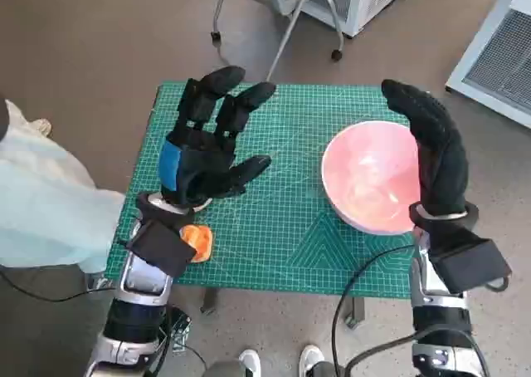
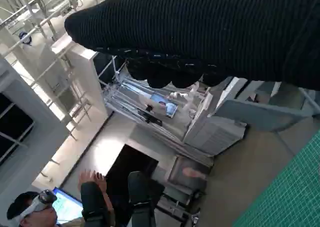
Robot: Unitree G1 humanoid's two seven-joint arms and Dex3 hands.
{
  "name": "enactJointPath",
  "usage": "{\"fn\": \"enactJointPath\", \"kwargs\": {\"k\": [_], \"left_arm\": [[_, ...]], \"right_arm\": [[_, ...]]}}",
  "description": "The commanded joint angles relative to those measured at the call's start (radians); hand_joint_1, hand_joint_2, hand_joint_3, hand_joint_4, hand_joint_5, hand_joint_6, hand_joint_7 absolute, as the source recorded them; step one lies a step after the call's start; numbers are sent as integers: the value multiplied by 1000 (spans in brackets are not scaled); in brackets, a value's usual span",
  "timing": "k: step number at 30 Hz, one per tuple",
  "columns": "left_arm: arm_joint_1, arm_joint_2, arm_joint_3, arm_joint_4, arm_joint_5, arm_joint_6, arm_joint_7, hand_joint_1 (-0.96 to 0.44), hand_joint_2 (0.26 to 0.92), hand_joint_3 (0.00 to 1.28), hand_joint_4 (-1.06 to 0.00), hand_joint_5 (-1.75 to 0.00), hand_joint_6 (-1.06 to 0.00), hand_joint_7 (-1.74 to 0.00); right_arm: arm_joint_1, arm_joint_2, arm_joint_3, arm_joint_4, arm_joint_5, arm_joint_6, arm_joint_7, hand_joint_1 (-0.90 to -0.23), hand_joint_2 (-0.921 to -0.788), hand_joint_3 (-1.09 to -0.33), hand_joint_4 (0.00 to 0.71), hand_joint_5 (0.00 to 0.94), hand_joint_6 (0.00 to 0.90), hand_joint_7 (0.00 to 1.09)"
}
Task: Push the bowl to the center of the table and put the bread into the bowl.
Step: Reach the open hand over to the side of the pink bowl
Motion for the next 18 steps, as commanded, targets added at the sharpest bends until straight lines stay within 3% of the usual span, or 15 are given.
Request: {"fn": "enactJointPath", "kwargs": {"k": [1, 18], "left_arm": [[1, 0, -1, 9, -4, -15, -1, 16, 751, 343, -48, -844, -4, -963], [8, 1, 2, 9, -2, -23, 4, 10, 749, 345, -47, -844, -6, -965]], "right_arm": [[8, 7, 1, 19, 8, 0, 9, -603, -921, -809, 363, 1, 9, 821], [10, 12, 3, 25, 2, -11, 6, -599, -921, -813, 361, 0, 6, 834]]}}
